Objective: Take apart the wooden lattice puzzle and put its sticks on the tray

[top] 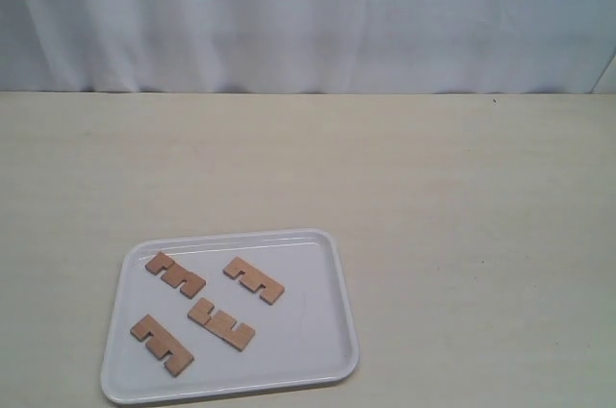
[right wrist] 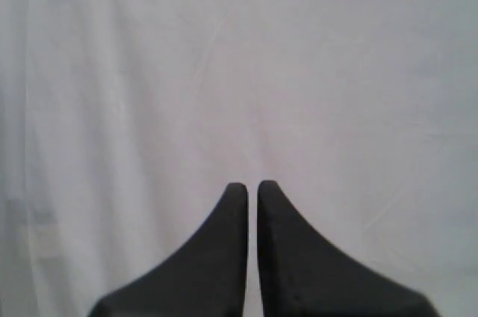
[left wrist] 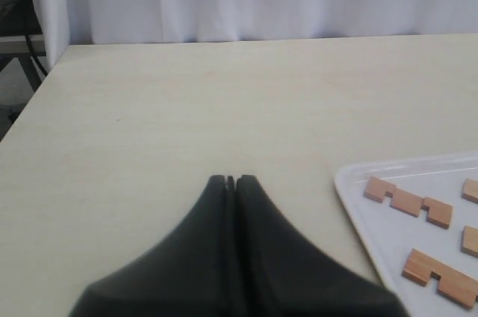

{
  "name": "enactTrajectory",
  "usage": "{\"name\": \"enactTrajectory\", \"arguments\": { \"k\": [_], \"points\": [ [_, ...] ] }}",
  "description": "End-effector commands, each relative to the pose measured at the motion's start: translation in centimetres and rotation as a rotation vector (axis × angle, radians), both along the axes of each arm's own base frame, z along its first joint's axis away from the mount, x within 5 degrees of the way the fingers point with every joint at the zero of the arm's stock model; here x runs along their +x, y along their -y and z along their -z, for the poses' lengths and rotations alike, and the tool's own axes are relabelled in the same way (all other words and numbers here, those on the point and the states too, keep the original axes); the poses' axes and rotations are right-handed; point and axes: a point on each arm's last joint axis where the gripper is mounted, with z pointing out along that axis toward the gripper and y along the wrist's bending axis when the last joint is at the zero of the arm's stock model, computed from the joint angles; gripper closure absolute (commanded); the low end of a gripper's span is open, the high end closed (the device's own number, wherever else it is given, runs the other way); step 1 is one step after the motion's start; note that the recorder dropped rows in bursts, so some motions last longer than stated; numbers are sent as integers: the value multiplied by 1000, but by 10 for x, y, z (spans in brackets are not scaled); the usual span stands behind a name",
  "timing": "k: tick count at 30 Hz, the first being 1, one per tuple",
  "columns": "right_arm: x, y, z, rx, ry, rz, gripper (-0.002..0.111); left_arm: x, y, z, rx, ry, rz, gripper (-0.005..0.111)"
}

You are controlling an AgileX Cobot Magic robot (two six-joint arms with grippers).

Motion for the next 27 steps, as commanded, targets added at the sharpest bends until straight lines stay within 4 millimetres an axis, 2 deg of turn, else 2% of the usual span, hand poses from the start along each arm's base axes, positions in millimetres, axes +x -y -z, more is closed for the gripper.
{"name": "enactTrajectory", "arguments": {
  "k": [1, 5, 9, 11, 12, 13, 15, 22, 27],
  "points": [
    [0, 1, 2, 19, -36, 1, 104, 0, 0, 0, 3, 8, 0, 107],
    [9, 1, 24, 78, -159, -16, 104, 0, 0, 0, 3, 8, 0, 107],
    [24, 0, 67, 76, -214, -21, 104, 0, 0, 0, 3, 8, 0, 107],
    [31, 0, 96, 76, -263, -23, 104, 0, 0, 0, 3, 8, 0, 107],
    [32, 0, 100, 69, -258, -23, 104, 0, 0, 0, 3, 8, 0, 107],
    [32, 0, 112, 54, -383, -6, 104, 0, 0, 0, 3, 8, 0, 107],
    [32, 1, 115, -9, -424, 13, 104, 0, 0, 0, 3, 8, 0, 107],
    [32, 1, 115, -4, -424, 10, 104, 0, 0, 0, 3, 8, 0, 107],
    [32, 0, 118, 63, -457, -7, 104, 0, 0, 0, 3, 8, 0, 107]
  ]
}}
